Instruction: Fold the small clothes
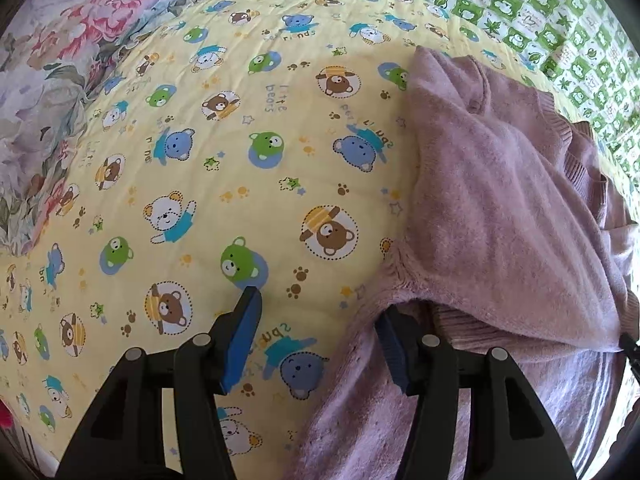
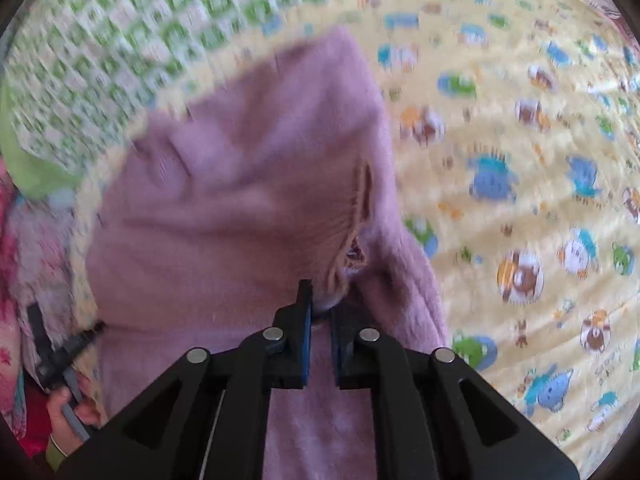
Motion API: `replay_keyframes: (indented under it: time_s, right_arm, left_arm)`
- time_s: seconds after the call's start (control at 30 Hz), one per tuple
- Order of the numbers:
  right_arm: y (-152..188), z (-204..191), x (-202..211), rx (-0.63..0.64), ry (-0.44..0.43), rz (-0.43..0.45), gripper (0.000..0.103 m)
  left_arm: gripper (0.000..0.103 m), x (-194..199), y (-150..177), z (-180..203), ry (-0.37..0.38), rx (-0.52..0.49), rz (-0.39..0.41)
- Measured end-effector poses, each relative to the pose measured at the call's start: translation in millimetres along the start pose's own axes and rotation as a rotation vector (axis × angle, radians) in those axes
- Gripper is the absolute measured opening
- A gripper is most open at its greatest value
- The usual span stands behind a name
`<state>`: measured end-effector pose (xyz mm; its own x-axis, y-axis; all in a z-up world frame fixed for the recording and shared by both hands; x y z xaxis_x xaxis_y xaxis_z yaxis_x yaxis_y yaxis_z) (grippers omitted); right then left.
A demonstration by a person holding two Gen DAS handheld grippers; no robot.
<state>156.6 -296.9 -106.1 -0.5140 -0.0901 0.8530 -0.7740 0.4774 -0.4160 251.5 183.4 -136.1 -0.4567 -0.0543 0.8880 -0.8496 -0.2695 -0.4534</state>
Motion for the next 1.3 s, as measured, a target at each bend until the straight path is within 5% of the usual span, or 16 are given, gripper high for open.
replay_keyframes:
  time_s: [0.13,0.27,0.4,0.57,0.67,0.93,0.97,1.0,1.03,1.07,1.1,1.2,1.3]
  right_arm:
    - [0.8,-11.2,29.9,0.109,0.086,0.046,0.030]
    - [-19.4,-87.4,47.6,0.221,-0.095,0.096,0.035]
    - [-35.2,-191.3,29.0,0.324,-0.346,0.046,0.035]
    - [-34.8,-315.3,-43.3,0.447,-0.531,-0.135,0.035]
    - [-29.7,-349.3,-88.9,0.478,-0.558,-0.229,0.035]
    - [-18.9,-370.7,-180.0,0.589,-0.424,-0.350,0.035]
    - [-13.6,-371.3,-185.6,0.599,-0.422,-0.367,0.033]
    - [-15.0,-371.3,-186.6,0.609,-0.421,-0.365,0.012]
    - [-15.2,-373.3,-184.6,0.619,-0.425,-0.355,0.004]
    - [-17.7,-378.7,-175.5,0.617,-0.460,-0.328,0.004]
    - [-22.9,-383.3,-166.9,0.609,-0.506,-0.310,0.004]
    - [-40.2,-411.0,-129.9,0.616,-0.665,-0.193,0.004]
    - [-42.9,-419.8,-144.5,0.668,-0.609,-0.169,0.003]
  left_arm:
    - [0.056,18.5,12.2,-7.2,0.034,-0.024,-0.022]
    - [0.057,53.9,25.1,8.1,0.167,-0.039,-0.032]
    - [0.059,58.4,28.1,35.2,0.300,0.005,-0.097]
    - [0.060,20.9,17.8,30.4,0.342,0.218,-0.200]
    - [0.060,9.3,9.8,25.2,0.397,0.316,-0.223]
    - [0.058,-4.1,-2.6,21.2,0.398,0.382,-0.168]
    - [0.054,-5.0,-3.6,21.3,0.381,0.381,-0.147]
    - [0.051,-5.4,-3.7,21.0,0.360,0.376,-0.129]
    - [0.043,-5.2,-3.4,20.6,0.339,0.365,-0.115]
    - [0.021,-2.8,-3.6,20.5,0.327,0.339,-0.098]
    - [0.016,-1.1,-4.3,23.0,0.341,0.320,-0.093]
    - [0.010,10.5,-7.5,20.2,0.366,0.261,-0.054]
    - [0.008,22.7,-6.8,11.2,0.358,0.189,-0.003]
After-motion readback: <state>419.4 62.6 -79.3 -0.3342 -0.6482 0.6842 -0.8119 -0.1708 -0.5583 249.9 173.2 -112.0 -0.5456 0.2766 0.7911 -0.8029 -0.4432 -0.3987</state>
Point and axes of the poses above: each gripper's, at about its wrist camera, not at the fingertips, and x roughly against the way its jaws point, z to its right, y to its underside, the point moved 9 cm from there along -x, roughly the way its jaws point, and after that the axes turned 5 degrees about z, right-handed, at the moved point
